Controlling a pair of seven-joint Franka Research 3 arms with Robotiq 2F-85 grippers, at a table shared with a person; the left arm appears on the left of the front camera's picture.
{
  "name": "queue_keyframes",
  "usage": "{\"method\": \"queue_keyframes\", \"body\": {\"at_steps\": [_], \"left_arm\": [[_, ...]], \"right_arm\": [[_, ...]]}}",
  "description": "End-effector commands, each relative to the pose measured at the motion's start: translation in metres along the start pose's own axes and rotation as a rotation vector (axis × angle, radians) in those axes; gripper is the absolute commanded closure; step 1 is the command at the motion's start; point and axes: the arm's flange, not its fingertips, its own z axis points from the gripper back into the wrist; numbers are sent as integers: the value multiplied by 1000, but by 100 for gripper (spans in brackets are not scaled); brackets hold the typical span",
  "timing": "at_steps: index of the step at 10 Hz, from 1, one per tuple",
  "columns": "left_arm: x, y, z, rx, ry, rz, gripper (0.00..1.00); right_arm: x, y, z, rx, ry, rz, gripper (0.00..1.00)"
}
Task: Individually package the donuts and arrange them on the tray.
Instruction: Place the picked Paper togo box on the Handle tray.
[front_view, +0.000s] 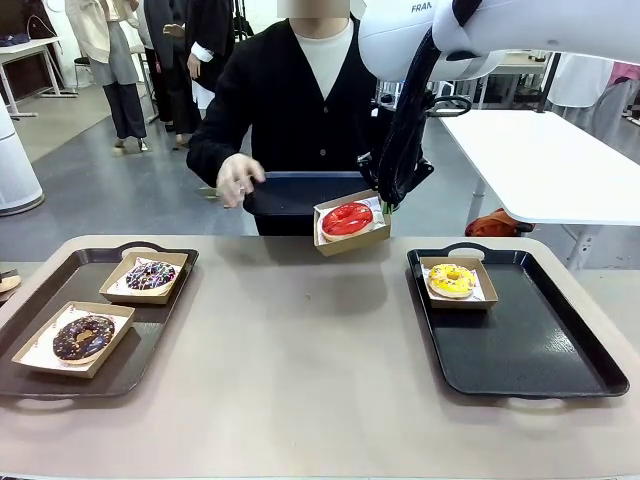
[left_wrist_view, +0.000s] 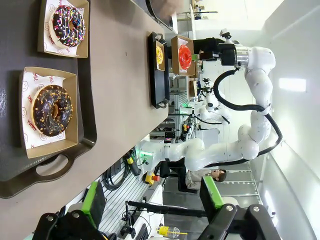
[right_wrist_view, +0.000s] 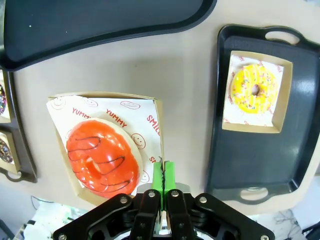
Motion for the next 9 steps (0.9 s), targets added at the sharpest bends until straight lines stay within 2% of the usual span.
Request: {"method": "queue_keyframes", "body": {"at_steps": [1, 3, 5, 8, 9], "left_arm": [[-1, -1, 1, -4, 1, -3, 0], [-1, -1, 1, -4, 1, -3, 0], [-1, -1, 1, -4, 1, -3, 0], [-1, -1, 1, -4, 1, -3, 0], [-1, -1, 1, -4, 1, -3, 0]], "right_arm": [[-6, -26, 6, 33, 30, 47, 99], [-17, -70, 17, 83, 64, 75, 99], [-43, -124, 29, 88, 73, 84, 99], [-72, -211, 28, 66, 1, 39, 99], [-77, -231, 23, 80, -15, -16, 99]]}}
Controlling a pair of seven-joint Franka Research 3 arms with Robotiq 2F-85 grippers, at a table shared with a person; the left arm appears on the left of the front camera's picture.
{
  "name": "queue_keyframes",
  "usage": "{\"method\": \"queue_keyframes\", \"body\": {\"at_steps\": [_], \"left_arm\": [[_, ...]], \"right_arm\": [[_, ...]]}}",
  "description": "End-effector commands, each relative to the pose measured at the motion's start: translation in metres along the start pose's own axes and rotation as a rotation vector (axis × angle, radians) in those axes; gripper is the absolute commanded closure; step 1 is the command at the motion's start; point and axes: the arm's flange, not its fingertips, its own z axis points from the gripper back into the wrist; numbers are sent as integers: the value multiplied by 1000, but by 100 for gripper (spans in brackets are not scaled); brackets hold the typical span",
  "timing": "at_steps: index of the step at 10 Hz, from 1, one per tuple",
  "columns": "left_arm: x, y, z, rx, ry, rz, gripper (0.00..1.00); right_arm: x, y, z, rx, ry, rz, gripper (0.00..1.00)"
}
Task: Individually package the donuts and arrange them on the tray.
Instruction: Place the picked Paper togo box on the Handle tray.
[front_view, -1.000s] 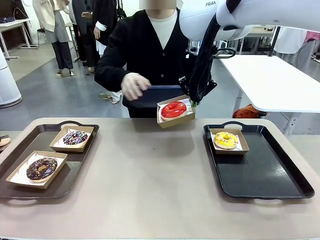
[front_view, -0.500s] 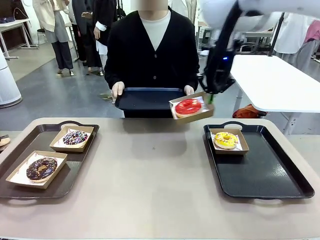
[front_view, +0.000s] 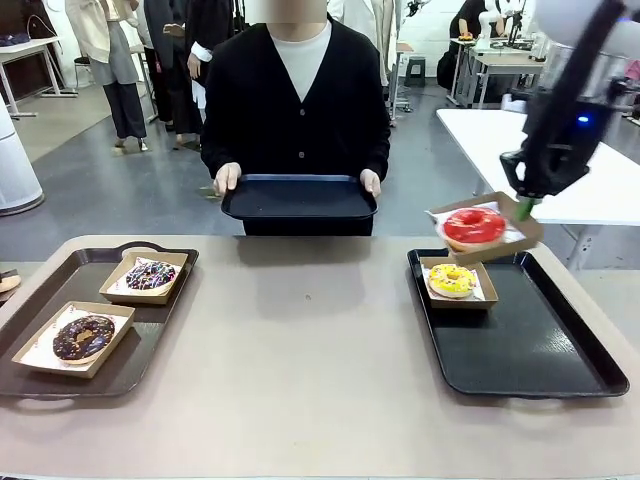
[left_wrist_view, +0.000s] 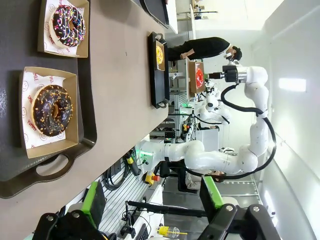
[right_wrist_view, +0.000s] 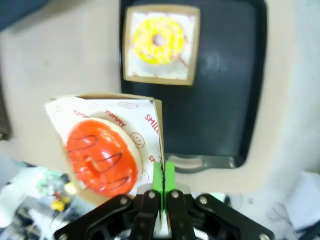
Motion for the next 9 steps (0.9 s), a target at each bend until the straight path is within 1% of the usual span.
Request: {"method": "queue_keyframes", "body": {"at_steps": [1, 3, 4, 6, 7, 8, 9], "left_arm": [[-1, -2, 1, -4, 0, -4, 0], [-1, -2, 1, -4, 0, -4, 0], [-1, -2, 1, -4, 0, -4, 0], [-1, -2, 1, -4, 0, -4, 0], [-1, -2, 1, -4, 0, -4, 0], [-1, -2, 1, -4, 0, -4, 0], [-1, -2, 1, -4, 0, -4, 0]], "right_arm": [[-2, -31, -22, 6, -52, -48, 99], [0, -63, -42, 25, -42, -73, 99], [0, -72, -49, 16, -26, -91, 99], [0, -76, -56, 7, -5, -108, 99], [0, -69, -58, -45, 8, -112, 99], [0, -78, -56, 21, 1, -123, 99], [0, -78, -56, 21, 1, -123, 99]]}}
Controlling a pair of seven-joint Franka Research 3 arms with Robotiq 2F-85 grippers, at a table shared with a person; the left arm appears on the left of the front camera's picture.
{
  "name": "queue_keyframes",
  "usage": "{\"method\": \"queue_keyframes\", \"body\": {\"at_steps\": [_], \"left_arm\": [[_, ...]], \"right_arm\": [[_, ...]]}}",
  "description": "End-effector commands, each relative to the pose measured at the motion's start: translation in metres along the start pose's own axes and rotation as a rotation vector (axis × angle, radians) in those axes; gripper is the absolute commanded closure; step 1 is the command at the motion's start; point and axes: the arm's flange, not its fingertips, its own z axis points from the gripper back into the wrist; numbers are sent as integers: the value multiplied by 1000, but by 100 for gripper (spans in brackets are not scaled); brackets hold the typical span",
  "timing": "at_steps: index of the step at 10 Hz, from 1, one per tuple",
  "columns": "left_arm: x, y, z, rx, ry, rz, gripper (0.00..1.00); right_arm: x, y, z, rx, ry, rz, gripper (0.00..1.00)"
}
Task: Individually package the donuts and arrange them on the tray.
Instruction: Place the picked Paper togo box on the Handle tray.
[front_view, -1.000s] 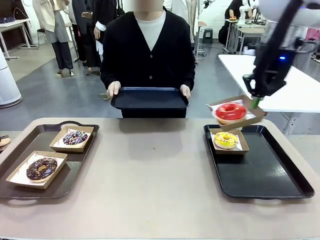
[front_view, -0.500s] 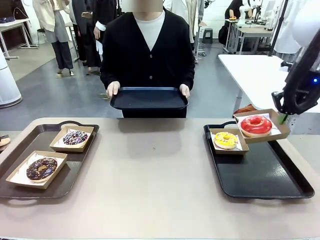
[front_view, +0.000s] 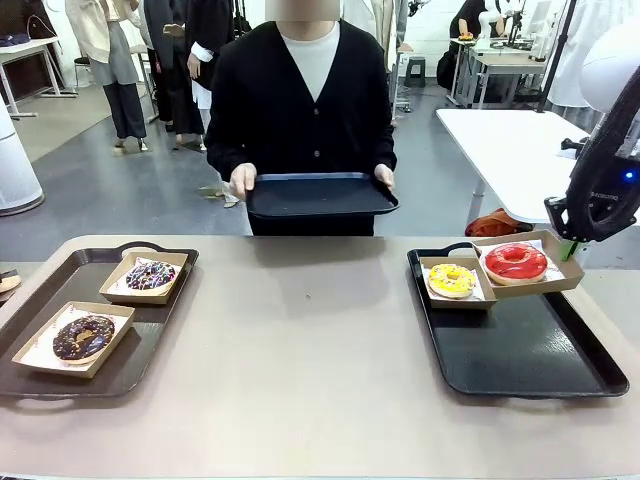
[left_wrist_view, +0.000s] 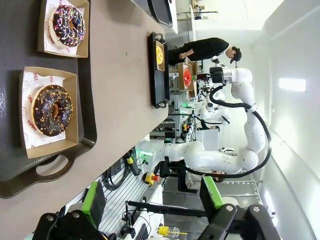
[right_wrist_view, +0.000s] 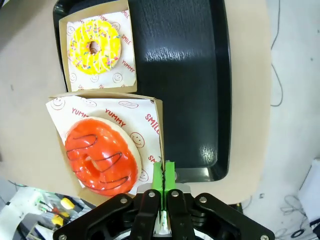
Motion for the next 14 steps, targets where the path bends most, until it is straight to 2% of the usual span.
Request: {"method": "queue_keyframes", "body": {"at_steps": [1, 5, 6, 8, 14], "left_arm": [[-1, -2, 1, -4, 0, -4, 0], [-1, -2, 1, -4, 0, -4, 0], [-1, -2, 1, -4, 0, -4, 0], [-1, -2, 1, -4, 0, -4, 0], [-1, -2, 1, -4, 0, -4, 0]], "right_arm": [[-1, -1, 2, 18, -5, -6, 99], [0, -1, 1, 1, -1, -2, 99], [-6, 3, -10, -53, -49, 0, 99], [-19, -13, -32, -113, -78, -8, 99], [-53, -44, -71, -102, -63, 4, 99]]}}
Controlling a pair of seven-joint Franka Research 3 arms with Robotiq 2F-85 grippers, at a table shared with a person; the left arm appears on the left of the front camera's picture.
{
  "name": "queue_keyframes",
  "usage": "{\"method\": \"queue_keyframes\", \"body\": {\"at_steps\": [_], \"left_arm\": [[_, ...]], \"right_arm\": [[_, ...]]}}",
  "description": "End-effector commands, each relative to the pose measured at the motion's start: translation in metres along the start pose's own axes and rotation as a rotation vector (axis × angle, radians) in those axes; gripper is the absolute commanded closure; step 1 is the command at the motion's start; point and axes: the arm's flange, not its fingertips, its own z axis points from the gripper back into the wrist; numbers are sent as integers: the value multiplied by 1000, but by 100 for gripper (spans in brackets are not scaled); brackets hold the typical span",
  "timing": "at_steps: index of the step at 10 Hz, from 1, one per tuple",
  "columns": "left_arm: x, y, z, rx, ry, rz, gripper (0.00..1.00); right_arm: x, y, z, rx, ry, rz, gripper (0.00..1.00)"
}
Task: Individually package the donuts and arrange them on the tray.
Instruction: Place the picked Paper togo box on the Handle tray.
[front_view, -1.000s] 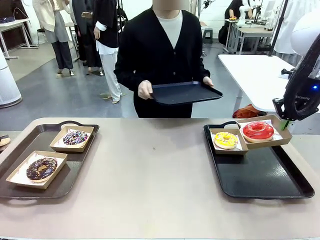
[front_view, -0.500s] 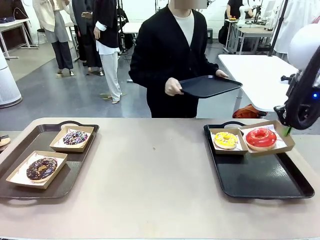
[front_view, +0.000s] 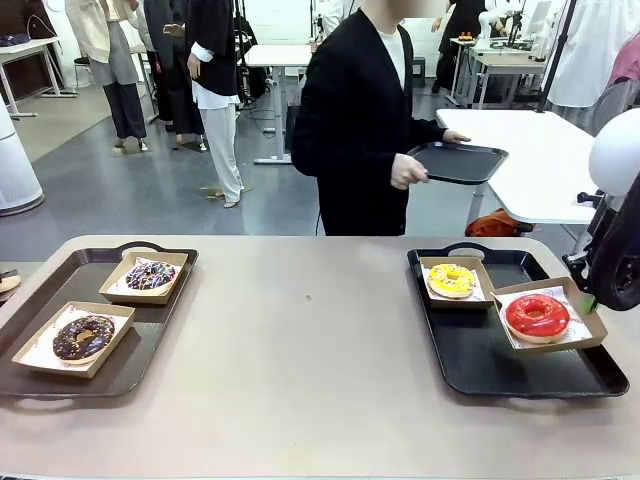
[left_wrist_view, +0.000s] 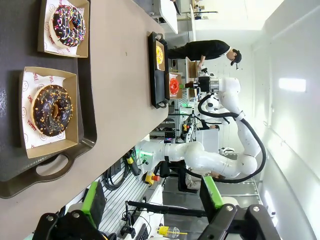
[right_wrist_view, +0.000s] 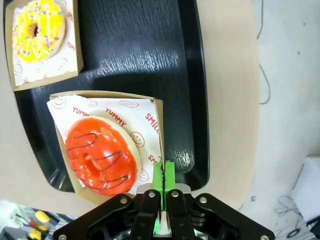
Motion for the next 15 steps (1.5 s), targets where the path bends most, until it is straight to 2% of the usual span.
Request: {"method": "queue_keyframes", "body": {"at_steps": [1, 5, 9, 14, 15], "left_arm": [[-1, -2, 1, -4, 0, -4, 0], [-1, -2, 1, -4, 0, -4, 0], [-1, -2, 1, -4, 0, -4, 0], [-1, -2, 1, -4, 0, -4, 0], [-1, -2, 1, -4, 0, -4, 0]], "right_arm": [[-6, -11, -6, -15, -20, 8, 99], [-3, -20, -26, 8, 25, -9, 99], [7, -5, -48, 26, 41, -1, 99], [20, 8, -51, 79, 60, 17, 99], [20, 10, -51, 98, 70, 23, 89]]}}
